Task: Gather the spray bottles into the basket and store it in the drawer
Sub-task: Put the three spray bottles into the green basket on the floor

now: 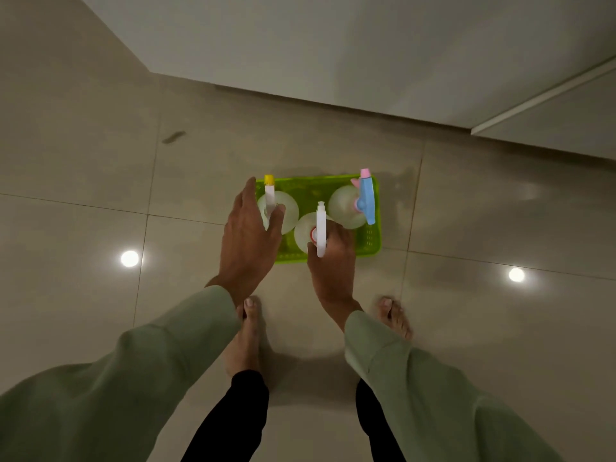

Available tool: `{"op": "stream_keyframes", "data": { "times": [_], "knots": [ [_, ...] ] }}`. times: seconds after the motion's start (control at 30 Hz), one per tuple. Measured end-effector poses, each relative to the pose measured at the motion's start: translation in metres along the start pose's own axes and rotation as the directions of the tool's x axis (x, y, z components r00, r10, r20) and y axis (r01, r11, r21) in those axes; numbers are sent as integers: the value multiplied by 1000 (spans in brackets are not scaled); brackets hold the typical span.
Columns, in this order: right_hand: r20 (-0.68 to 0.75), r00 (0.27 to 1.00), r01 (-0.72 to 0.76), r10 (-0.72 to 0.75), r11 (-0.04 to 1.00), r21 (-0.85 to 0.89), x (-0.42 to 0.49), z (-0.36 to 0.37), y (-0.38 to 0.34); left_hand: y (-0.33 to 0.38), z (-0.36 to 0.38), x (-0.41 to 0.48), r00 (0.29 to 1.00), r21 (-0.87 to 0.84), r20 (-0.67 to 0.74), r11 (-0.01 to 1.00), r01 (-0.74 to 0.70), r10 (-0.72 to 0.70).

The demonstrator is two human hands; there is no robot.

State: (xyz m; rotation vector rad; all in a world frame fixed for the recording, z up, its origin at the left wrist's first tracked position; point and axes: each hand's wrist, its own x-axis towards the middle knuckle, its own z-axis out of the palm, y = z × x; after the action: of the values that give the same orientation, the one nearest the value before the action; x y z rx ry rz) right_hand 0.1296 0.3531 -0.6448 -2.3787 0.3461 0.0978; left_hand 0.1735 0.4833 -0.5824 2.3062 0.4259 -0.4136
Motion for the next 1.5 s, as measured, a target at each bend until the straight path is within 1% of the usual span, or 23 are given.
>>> {"op": "stream_keyframes", "data": {
  "times": [0.13, 0.23, 0.3, 0.37, 0.47, 0.6, 0.67, 0.8, 0.87, 1.03, 1.2, 1.23, 1.27, 1.33, 1.4, 1.43, 1.5],
  "knots": [
    [144, 989, -56, 45, 995, 76, -2, -10, 12, 5, 6, 7, 998, 61, -60, 998, 32, -29],
    [244, 970, -36, 8, 993, 110, -9, -29, 17, 10, 7, 10, 996, 112, -74, 992, 52, -43],
    [258, 966, -16, -14, 994, 113, -14, -44, 20, 13, 10, 9, 996, 127, -73, 990, 54, -45],
    [217, 976, 1, -25, 994, 110, -18, -59, 20, 16, 12, 9, 995, 143, -75, 987, 70, -60],
    [98, 994, 43, -56, 990, 131, -19, -78, 20, 16, 15, 11, 995, 153, -76, 985, 82, -71],
    [-60, 997, 56, -49, 991, 122, -8, -87, 14, 15, 15, 9, 993, 137, -102, 987, 80, -67],
    [-39, 998, 55, -52, 996, 74, -3, -82, 5, 15, 14, 6, 993, 113, -107, 992, 63, -51],
    [176, 984, 33, -13, 993, -113, 2, -60, -12, 14, 8, 0, 993, 101, -115, 994, 49, -37],
    [218, 976, 37, -2, 986, -160, 4, -51, -16, 12, 5, -5, 993, 81, -118, 996, 36, -26],
    [151, 988, 56, -26, 979, -195, 6, -43, -20, 7, -2, -19, 989, 14, -146, 1000, 20, -17],
    [188, 982, 72, -32, 975, -208, 4, -48, -16, 3, -4, -26, 988, 1, -151, 1000, 26, -26],
    [158, 986, 83, -50, 974, -211, 3, -52, -15, 3, -5, -26, 988, 3, -152, 1000, 30, -29],
    [100, 992, 100, -80, 972, -215, 4, -56, -14, 3, -5, -26, 988, 4, -152, 1000, 30, -29],
    [-54, 990, 114, -128, 970, -217, 10, -67, -12, 4, -5, -26, 988, -7, -154, 1000, 26, -27],
    [-158, 981, 75, -114, 970, -232, 23, -77, -10, 5, -6, -23, 987, -14, -159, 999, 29, -31],
    [-157, 984, 39, -82, 965, -258, 31, -80, -9, 6, -6, -21, 986, -9, -162, 1000, 28, -29],
    [-54, 998, -29, 11, 945, -325, 48, -81, -7, 8, -4, -16, 987, 3, -161, 1000, 20, -20]
  ]
}}
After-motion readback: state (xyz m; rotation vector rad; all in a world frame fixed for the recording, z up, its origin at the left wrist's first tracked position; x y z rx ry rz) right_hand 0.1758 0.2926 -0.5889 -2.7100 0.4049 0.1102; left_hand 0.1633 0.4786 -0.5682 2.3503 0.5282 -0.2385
